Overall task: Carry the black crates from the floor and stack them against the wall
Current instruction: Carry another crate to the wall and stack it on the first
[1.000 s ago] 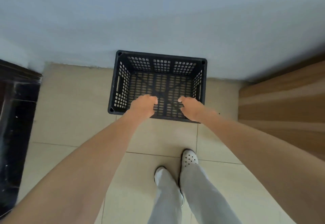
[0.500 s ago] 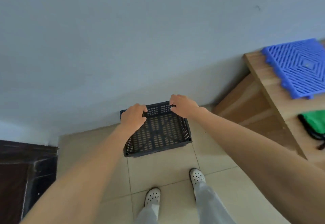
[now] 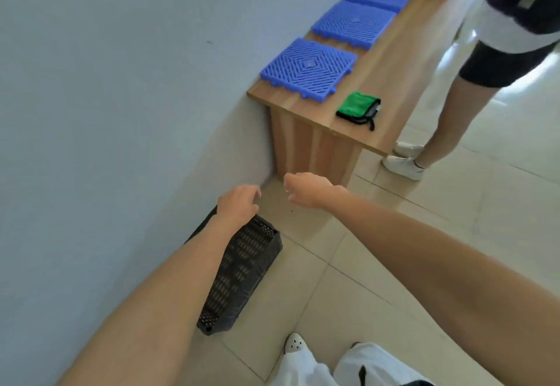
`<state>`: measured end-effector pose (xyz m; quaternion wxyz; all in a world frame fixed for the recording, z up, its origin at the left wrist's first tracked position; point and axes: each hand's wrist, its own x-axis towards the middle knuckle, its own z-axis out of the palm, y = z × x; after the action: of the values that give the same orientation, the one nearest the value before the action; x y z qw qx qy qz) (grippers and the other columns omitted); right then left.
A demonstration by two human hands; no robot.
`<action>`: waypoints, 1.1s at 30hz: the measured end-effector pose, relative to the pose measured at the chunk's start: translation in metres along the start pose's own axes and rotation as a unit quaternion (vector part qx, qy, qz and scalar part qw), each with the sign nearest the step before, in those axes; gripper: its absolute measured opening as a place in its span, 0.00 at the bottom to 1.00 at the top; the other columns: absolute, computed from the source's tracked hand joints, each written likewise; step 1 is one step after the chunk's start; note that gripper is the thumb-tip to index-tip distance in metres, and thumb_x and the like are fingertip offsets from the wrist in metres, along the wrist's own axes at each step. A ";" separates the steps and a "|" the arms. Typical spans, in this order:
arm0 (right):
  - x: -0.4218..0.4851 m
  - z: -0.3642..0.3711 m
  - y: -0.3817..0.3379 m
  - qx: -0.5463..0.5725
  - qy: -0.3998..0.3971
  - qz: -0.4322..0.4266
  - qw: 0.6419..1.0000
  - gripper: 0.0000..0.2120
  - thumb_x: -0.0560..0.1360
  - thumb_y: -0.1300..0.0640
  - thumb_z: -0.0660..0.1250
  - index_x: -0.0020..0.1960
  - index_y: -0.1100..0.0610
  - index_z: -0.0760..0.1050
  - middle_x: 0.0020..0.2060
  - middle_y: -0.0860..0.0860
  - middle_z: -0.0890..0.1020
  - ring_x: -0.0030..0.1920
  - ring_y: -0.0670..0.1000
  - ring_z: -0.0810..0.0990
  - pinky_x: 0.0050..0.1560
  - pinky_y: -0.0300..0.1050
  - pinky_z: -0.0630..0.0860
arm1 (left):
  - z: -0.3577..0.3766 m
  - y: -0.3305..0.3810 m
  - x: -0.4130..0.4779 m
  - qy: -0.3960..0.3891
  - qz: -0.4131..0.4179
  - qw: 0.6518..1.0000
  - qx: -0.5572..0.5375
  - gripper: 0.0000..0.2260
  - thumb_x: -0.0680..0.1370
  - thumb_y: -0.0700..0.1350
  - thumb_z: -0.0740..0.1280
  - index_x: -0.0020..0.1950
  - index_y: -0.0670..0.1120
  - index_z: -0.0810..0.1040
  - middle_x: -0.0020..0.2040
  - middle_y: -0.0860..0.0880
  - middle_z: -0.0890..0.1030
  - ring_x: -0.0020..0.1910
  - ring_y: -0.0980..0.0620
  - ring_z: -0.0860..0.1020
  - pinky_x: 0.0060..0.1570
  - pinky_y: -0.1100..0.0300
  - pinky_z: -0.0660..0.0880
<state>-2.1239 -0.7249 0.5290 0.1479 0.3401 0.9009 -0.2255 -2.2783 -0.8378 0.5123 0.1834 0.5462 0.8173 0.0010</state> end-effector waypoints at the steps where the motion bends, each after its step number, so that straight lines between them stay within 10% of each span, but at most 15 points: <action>1: -0.017 -0.001 0.020 0.008 0.004 0.024 1.000 0.13 0.79 0.54 0.62 0.62 0.56 0.70 0.58 0.56 0.76 0.60 0.59 0.75 0.50 0.49 0.71 | 0.002 0.024 0.007 -0.007 0.031 0.999 0.007 0.13 0.78 0.44 0.66 0.62 0.50 0.76 0.59 0.49 0.78 0.59 0.47 0.76 0.53 0.53 0.72; 15: -0.422 0.109 0.310 0.206 0.102 0.428 0.874 0.14 0.80 0.58 0.58 0.65 0.55 0.70 0.64 0.56 0.75 0.61 0.58 0.75 0.52 0.46 0.70 | 0.128 0.465 -0.073 -0.113 0.395 0.902 0.136 0.16 0.77 0.43 0.64 0.65 0.52 0.75 0.63 0.49 0.76 0.63 0.46 0.74 0.55 0.54 0.71; 33: -0.854 0.279 0.512 0.331 0.154 0.647 0.670 0.14 0.80 0.56 0.58 0.64 0.53 0.70 0.64 0.55 0.75 0.62 0.59 0.74 0.55 0.52 0.71 | 0.326 0.913 -0.299 -0.177 0.653 0.708 0.202 0.15 0.78 0.40 0.64 0.64 0.49 0.75 0.61 0.48 0.76 0.61 0.47 0.75 0.51 0.53 0.75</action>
<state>-1.1249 -0.9912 0.4925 -0.0060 0.8941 0.3315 -0.3011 -1.2643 -0.8017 0.4819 0.1639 0.9575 0.1901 -0.1417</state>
